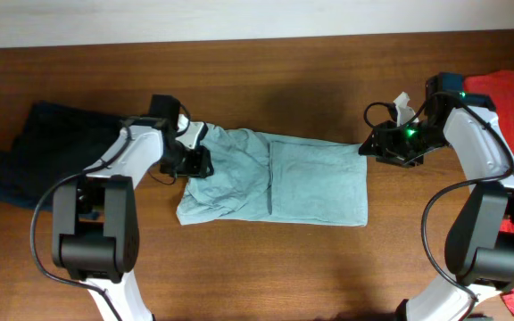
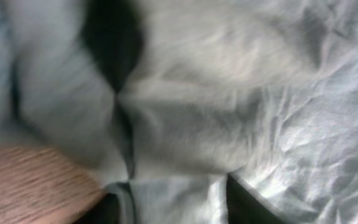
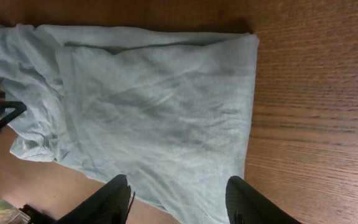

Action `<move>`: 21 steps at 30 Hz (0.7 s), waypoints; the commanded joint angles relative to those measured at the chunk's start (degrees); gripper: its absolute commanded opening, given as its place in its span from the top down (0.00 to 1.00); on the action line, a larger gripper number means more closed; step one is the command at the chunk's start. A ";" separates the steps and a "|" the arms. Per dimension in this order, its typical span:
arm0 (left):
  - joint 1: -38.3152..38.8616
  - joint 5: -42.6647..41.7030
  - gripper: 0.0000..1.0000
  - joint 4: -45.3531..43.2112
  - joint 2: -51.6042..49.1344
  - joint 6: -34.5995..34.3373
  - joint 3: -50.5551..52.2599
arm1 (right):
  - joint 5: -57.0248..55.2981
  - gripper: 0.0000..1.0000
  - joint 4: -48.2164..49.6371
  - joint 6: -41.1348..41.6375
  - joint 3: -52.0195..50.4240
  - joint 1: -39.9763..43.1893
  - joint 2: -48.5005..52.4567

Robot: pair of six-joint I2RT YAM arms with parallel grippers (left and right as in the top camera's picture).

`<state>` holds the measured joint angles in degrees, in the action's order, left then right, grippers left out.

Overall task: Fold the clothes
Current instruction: 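Grasp the left end of the strip with the left gripper, then fold the left end rightward over the stack with the left gripper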

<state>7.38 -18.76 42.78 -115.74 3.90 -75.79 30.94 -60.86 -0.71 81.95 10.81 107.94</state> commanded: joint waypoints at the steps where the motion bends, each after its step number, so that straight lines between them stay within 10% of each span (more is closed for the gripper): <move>1: 0.68 2.29 0.84 0.44 -1.92 0.42 1.70 | 0.11 0.45 -0.28 -0.79 0.46 0.20 -1.20; 3: 0.66 2.32 0.99 1.05 -1.90 0.42 1.70 | 0.11 0.45 -0.44 -0.79 0.46 0.20 -1.20; 21: 5.01 18.58 1.00 38.01 1.99 -2.62 -33.57 | 0.11 0.45 -1.79 -0.79 0.46 0.20 -1.20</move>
<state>9.02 -2.02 79.24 -114.96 2.52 -106.91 30.96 -62.61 -0.71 81.95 10.79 107.94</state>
